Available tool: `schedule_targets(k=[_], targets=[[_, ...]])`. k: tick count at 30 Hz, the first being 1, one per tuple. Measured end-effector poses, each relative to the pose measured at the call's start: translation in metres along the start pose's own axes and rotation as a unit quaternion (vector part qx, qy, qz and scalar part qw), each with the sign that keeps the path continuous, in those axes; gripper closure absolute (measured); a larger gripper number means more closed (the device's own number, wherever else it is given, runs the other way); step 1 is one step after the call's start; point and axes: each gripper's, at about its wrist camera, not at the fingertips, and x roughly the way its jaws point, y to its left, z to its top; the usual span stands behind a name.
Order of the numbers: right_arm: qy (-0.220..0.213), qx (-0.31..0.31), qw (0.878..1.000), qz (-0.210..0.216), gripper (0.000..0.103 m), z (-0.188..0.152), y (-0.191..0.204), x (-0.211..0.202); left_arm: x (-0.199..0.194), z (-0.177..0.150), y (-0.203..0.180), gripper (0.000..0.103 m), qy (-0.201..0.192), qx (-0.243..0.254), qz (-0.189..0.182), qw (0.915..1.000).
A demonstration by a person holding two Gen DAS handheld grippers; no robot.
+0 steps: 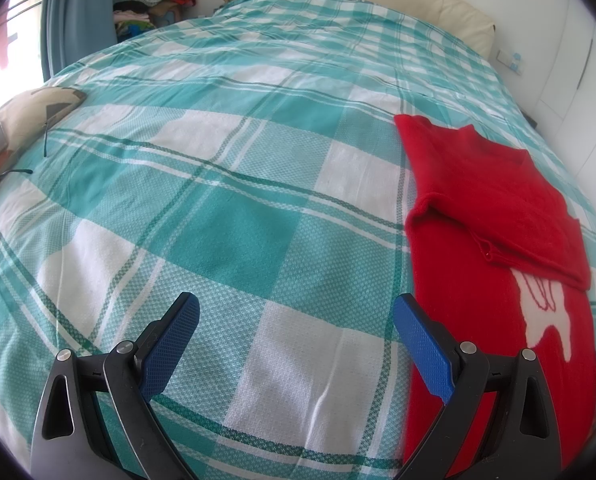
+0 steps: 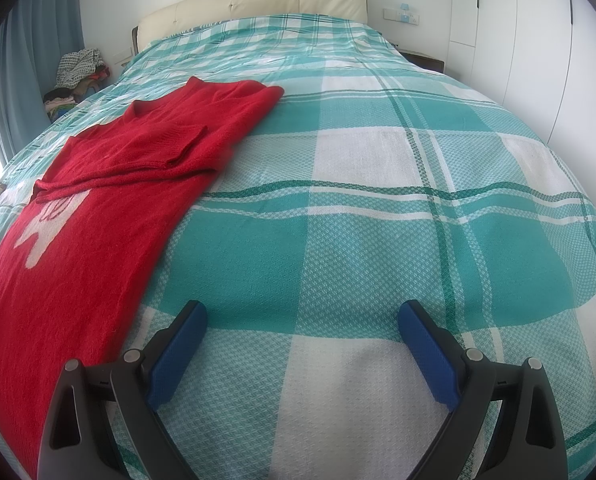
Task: Fold small clothes
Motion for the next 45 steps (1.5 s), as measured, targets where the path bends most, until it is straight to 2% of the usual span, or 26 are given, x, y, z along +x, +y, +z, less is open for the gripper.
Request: schedule_targets(k=[17,19,21,23,25,29,32,33,34,36,39,40,41,42,43,44,45], targets=[[0.000,0.000,1.000,0.000,0.007,0.000,0.000,0.000,0.000,-0.003,-0.001,0.005,0.000,0.000,0.000,1.0000],[-0.002,0.001,1.000,0.001,0.007,0.000,0.000,-0.001,-0.014,-0.004,0.002,0.005,-0.005,-0.003,-0.011,0.9999],[-0.007,0.011,1.000,0.007,0.008,0.002,-0.003,-0.011,-0.042,-0.013,0.008,0.005,-0.018,-0.013,-0.062,0.9979],[-0.011,0.037,0.998,0.041,0.009,0.003,-0.006,-0.033,-0.066,-0.031,0.012,0.004,-0.010,-0.018,-0.129,0.9914],[-0.009,0.052,0.994,0.092,0.009,-0.001,-0.002,-0.059,-0.078,-0.054,0.009,0.004,0.019,-0.009,-0.162,0.9865],[0.037,0.046,0.982,0.181,0.009,-0.026,0.024,-0.092,-0.088,-0.093,-0.010,0.009,0.064,0.023,-0.190,0.9794],[0.069,0.044,0.969,0.233,0.010,-0.046,0.046,-0.103,-0.092,-0.111,-0.031,0.022,0.087,0.053,-0.214,0.9716],[0.078,0.046,0.965,0.247,0.012,-0.052,0.052,-0.104,-0.091,-0.115,-0.037,0.025,0.095,0.064,-0.213,0.9704],[0.091,0.049,0.963,0.251,0.014,-0.058,0.057,-0.102,-0.089,-0.119,-0.041,0.032,0.103,0.073,-0.208,0.9700],[0.115,0.056,0.963,0.236,0.024,-0.067,0.063,-0.091,-0.084,-0.126,-0.047,0.049,0.118,0.084,-0.186,0.9717],[0.137,0.063,0.963,0.225,0.036,-0.080,0.069,-0.079,-0.084,-0.131,-0.047,0.058,0.123,0.099,-0.162,0.9741],[0.134,0.060,0.963,0.226,0.036,-0.081,0.072,-0.079,-0.085,-0.132,-0.047,0.060,0.124,0.101,-0.159,0.9743],[0.133,0.057,0.962,0.232,0.042,-0.082,0.075,-0.079,-0.085,-0.131,-0.046,0.070,0.126,0.101,-0.156,0.9744],[0.136,0.054,0.960,0.238,0.055,-0.082,0.077,-0.077,-0.085,-0.131,-0.044,0.088,0.130,0.099,-0.155,0.9743],[0.143,0.051,0.959,0.239,0.065,-0.081,0.079,-0.072,-0.083,-0.132,-0.043,0.098,0.137,0.094,-0.161,0.9730],[0.147,0.047,0.959,0.237,0.090,-0.080,0.080,-0.069,-0.080,-0.131,-0.040,0.099,0.142,0.085,-0.168,0.9718],[0.149,0.050,0.959,0.237,0.099,-0.079,0.079,-0.068,-0.079,-0.129,-0.038,0.100,0.143,0.077,-0.171,0.9717]])
